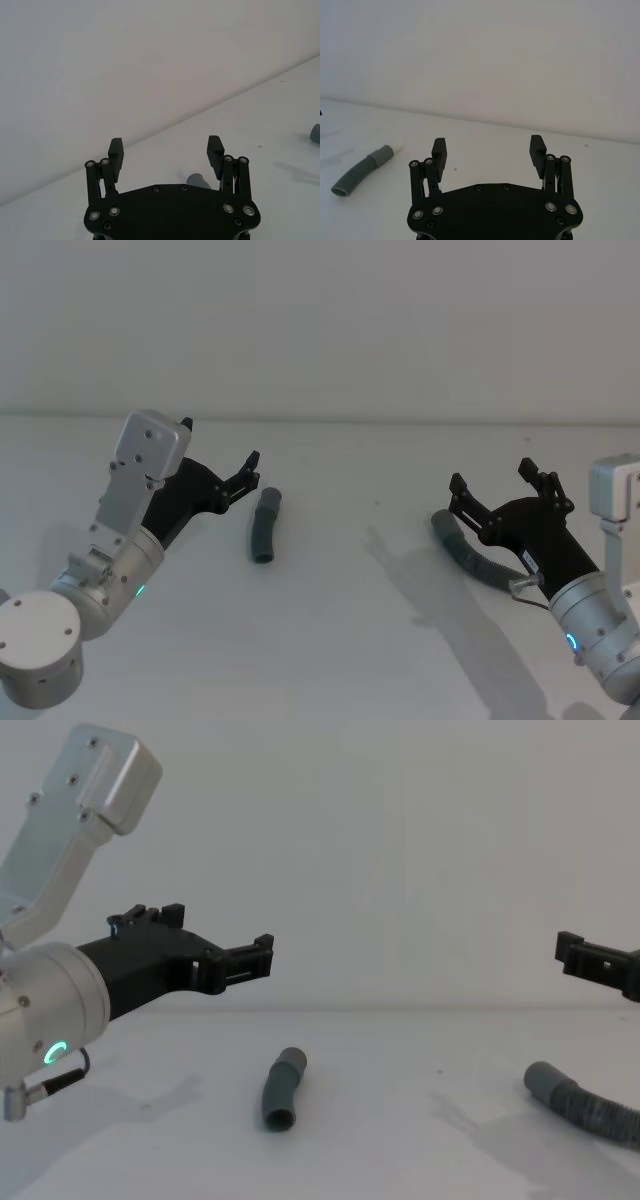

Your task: Use both hands to pick up one end of the pipe from the table, align the ends, and insert them.

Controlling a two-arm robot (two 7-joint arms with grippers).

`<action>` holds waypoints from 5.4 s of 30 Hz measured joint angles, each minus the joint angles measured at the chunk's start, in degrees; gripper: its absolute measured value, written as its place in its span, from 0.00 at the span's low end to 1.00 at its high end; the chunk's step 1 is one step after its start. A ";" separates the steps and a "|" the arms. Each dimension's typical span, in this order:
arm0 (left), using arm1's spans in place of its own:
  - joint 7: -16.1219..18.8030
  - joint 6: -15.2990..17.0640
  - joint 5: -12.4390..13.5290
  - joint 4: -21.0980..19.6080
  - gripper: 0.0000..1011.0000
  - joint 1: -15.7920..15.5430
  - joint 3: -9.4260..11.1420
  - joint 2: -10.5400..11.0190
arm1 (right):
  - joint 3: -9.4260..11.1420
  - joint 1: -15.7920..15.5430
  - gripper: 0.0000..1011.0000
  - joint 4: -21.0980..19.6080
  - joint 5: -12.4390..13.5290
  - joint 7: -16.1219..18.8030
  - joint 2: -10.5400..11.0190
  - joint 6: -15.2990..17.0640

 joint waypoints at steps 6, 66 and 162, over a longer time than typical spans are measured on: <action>0.00 0.00 0.00 0.00 0.99 0.00 0.00 0.00 | 0.00 0.00 0.99 0.00 0.00 0.00 0.00 0.00; -1.80 19.49 -8.21 1.80 0.99 -1.80 -1.98 -6.07 | 0.31 4.45 0.99 3.04 -1.14 7.69 5.40 11.80; -4.81 29.45 -4.50 12.74 0.99 -9.41 0.26 -10.57 | -3.00 8.44 0.99 7.45 -7.73 14.32 5.49 23.25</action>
